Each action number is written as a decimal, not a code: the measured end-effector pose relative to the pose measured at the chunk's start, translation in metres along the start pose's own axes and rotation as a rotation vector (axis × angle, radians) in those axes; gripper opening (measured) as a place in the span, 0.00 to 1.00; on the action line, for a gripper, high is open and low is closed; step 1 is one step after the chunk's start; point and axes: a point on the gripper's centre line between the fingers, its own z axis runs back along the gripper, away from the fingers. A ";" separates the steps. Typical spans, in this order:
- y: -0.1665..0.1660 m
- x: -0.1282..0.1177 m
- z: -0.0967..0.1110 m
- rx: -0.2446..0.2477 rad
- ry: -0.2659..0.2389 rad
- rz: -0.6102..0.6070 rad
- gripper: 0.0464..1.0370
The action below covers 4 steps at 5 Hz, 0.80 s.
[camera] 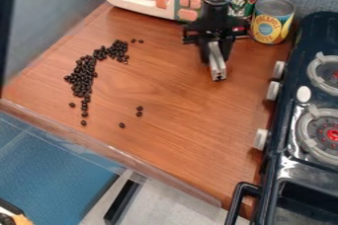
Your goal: Sweep into pile
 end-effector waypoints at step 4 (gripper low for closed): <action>0.062 -0.002 -0.008 0.065 -0.031 0.101 0.34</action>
